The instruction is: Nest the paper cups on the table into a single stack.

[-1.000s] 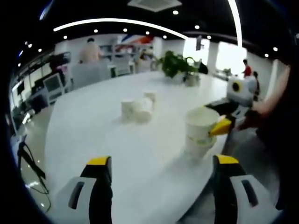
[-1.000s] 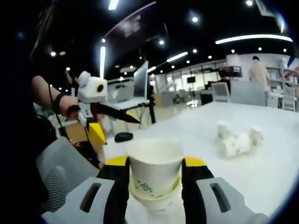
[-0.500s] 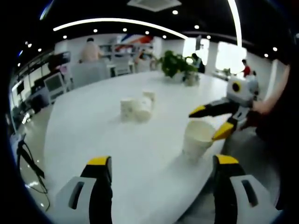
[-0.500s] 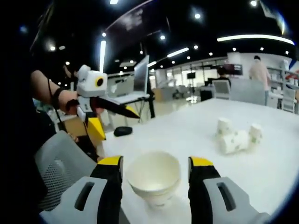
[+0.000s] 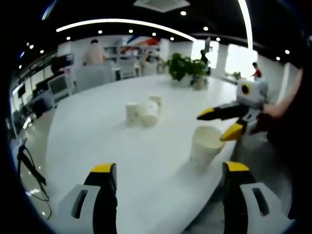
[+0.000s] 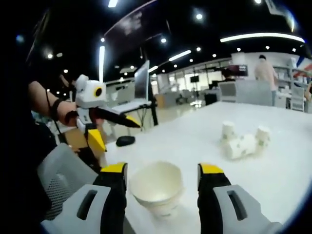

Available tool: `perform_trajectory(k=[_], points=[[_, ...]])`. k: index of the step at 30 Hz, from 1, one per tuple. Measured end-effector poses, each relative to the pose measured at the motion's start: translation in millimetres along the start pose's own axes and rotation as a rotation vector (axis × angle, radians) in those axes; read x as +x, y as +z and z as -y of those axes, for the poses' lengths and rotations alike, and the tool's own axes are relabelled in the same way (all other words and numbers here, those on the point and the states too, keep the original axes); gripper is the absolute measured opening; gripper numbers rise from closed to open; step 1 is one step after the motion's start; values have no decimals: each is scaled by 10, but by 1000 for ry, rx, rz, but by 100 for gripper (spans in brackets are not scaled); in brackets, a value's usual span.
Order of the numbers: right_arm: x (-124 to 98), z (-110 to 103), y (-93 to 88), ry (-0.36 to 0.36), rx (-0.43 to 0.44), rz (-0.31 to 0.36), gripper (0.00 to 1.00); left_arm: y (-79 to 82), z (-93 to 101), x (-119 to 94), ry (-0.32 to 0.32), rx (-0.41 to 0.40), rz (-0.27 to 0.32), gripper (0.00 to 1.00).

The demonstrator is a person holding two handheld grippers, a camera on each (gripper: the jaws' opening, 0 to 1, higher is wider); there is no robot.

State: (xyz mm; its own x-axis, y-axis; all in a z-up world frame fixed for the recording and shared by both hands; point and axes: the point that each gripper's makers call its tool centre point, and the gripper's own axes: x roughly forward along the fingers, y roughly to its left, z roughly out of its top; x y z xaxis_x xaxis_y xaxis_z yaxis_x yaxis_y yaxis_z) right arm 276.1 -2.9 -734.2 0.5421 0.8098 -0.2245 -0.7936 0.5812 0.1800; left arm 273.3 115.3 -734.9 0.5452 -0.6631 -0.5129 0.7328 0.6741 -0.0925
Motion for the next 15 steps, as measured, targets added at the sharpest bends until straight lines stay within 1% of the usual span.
perform_trajectory(k=[4,11,13,15], points=[[-22,53,126,-18,-3,36,59,21,-26,-1,11,6,8,90],[-99,218,184,-67,17,43,61,28,-33,0,13,8,8,90],[-144,299,208,-91,18,47,62,28,-45,-4,17,6,9,90],[-186,382,211,-116,44,44,64,24,-45,-5,15,4,7,90]])
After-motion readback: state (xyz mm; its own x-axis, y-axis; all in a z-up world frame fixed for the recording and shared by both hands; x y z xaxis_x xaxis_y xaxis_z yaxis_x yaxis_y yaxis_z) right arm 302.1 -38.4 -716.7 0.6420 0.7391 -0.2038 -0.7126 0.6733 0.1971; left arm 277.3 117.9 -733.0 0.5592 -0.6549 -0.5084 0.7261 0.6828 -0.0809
